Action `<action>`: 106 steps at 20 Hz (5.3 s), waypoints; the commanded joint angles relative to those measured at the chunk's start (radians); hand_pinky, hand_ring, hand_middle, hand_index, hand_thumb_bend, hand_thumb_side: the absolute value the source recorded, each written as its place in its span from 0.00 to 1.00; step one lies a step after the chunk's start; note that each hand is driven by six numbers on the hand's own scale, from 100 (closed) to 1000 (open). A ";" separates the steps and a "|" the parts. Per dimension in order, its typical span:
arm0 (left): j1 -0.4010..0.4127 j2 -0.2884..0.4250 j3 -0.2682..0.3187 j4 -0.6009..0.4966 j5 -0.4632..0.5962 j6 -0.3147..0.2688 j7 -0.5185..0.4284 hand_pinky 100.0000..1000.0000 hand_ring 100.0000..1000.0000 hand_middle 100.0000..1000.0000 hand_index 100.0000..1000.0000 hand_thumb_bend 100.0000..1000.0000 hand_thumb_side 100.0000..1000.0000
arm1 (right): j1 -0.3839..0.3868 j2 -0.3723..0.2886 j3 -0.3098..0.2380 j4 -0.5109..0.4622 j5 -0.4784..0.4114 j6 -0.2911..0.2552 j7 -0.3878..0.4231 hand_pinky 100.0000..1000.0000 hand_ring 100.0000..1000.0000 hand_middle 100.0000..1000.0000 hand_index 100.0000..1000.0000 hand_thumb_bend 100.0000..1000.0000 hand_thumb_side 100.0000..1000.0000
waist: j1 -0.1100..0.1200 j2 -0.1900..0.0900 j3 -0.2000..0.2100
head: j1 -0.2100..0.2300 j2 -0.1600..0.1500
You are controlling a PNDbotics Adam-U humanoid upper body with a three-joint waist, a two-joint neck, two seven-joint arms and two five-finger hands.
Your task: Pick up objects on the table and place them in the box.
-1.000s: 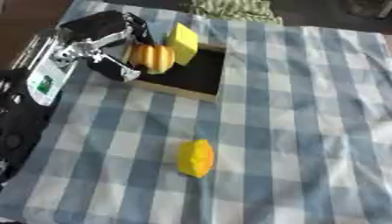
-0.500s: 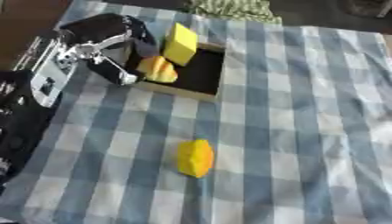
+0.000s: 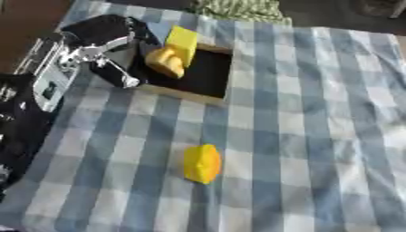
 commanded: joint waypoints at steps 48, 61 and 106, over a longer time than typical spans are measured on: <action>0.242 0.223 -0.249 -0.914 0.508 0.297 -0.399 0.96 0.81 0.73 0.88 0.31 0.30 | -0.001 -0.031 -0.010 -0.006 -0.004 0.012 0.010 0.99 0.87 0.45 0.67 0.00 0.41 | 0.037 -0.044 0.028 | -0.062 0.038; 0.257 0.117 -0.285 -0.757 0.361 0.285 -0.381 0.91 0.76 0.64 0.84 0.27 0.21 | 0.000 -0.016 -0.008 0.000 -0.010 0.017 0.030 0.99 0.87 0.44 0.67 0.00 0.41 | 0.040 -0.041 0.016 | -0.052 0.035; 0.316 -0.006 -0.323 -0.490 0.155 0.159 -0.261 0.89 0.73 0.63 0.72 0.14 0.11 | 0.014 0.008 -0.015 0.009 -0.019 0.020 0.063 1.00 0.88 0.43 0.67 0.00 0.41 | 0.030 -0.035 0.009 | -0.049 0.035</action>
